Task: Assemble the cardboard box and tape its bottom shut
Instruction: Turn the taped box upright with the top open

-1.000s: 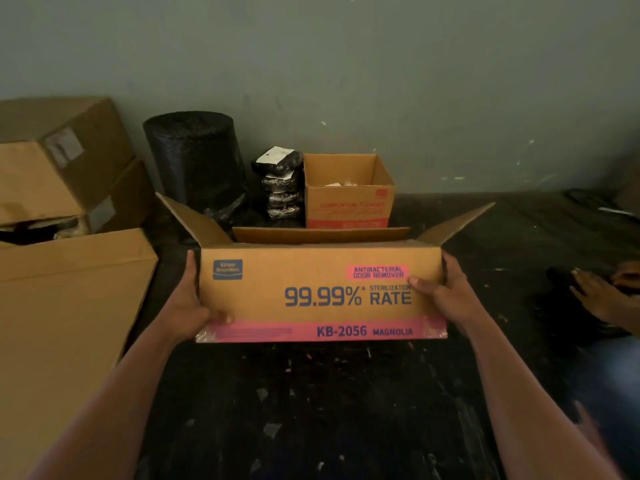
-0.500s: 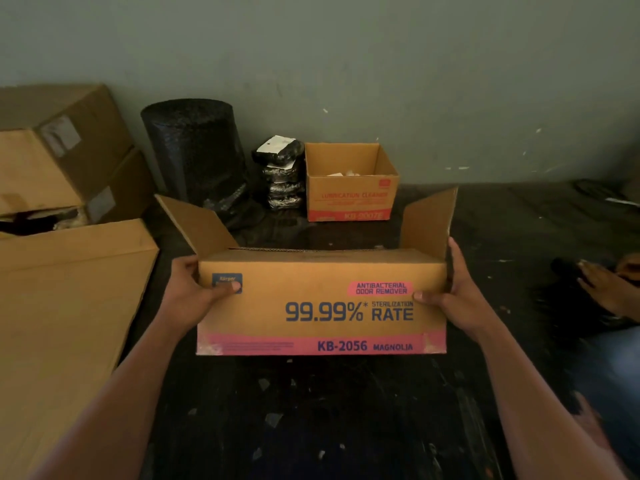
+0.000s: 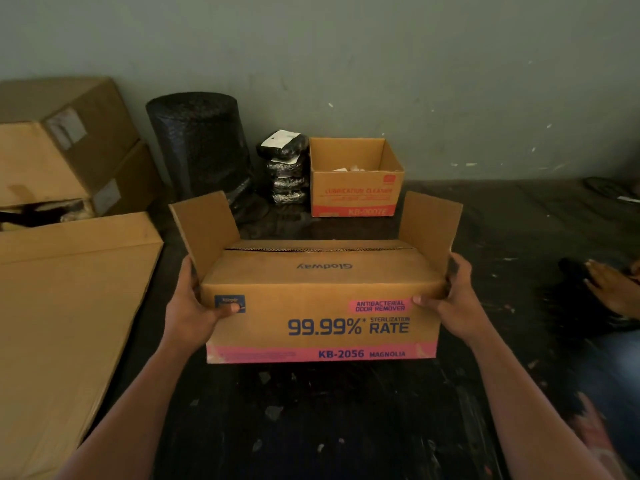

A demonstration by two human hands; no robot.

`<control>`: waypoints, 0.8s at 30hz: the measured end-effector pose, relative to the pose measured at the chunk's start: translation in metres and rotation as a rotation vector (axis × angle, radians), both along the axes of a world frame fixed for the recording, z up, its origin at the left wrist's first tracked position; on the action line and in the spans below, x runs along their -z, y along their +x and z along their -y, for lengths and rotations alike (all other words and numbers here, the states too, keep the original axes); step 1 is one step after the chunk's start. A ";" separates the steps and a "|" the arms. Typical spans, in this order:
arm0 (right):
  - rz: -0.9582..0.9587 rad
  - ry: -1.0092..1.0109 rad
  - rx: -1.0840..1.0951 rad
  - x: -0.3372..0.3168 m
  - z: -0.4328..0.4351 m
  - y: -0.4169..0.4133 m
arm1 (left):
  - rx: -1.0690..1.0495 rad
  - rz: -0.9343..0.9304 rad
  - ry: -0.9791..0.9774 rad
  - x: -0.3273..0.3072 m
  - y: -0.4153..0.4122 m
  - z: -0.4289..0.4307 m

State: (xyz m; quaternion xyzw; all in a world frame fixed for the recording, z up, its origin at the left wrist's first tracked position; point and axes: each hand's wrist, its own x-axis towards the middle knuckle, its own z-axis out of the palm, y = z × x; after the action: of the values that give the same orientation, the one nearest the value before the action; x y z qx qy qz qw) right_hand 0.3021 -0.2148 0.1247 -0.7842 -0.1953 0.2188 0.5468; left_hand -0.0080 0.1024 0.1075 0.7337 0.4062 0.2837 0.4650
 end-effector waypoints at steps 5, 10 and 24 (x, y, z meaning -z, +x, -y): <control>0.047 -0.079 0.025 0.015 -0.003 -0.007 | -0.111 -0.048 -0.009 0.016 0.001 0.015; 0.091 -0.076 0.052 0.020 -0.003 -0.016 | -0.241 0.028 0.112 0.022 0.008 0.031; 0.083 -0.119 0.098 0.058 0.002 -0.028 | -0.305 -0.051 0.040 0.050 0.003 0.057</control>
State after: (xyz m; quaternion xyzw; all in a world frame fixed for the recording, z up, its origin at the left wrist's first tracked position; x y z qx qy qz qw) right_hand 0.2743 -0.2171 0.0668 -0.8323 -0.1658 0.1704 0.5008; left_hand -0.0050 0.0454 0.0579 0.6796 0.5190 0.3403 0.3911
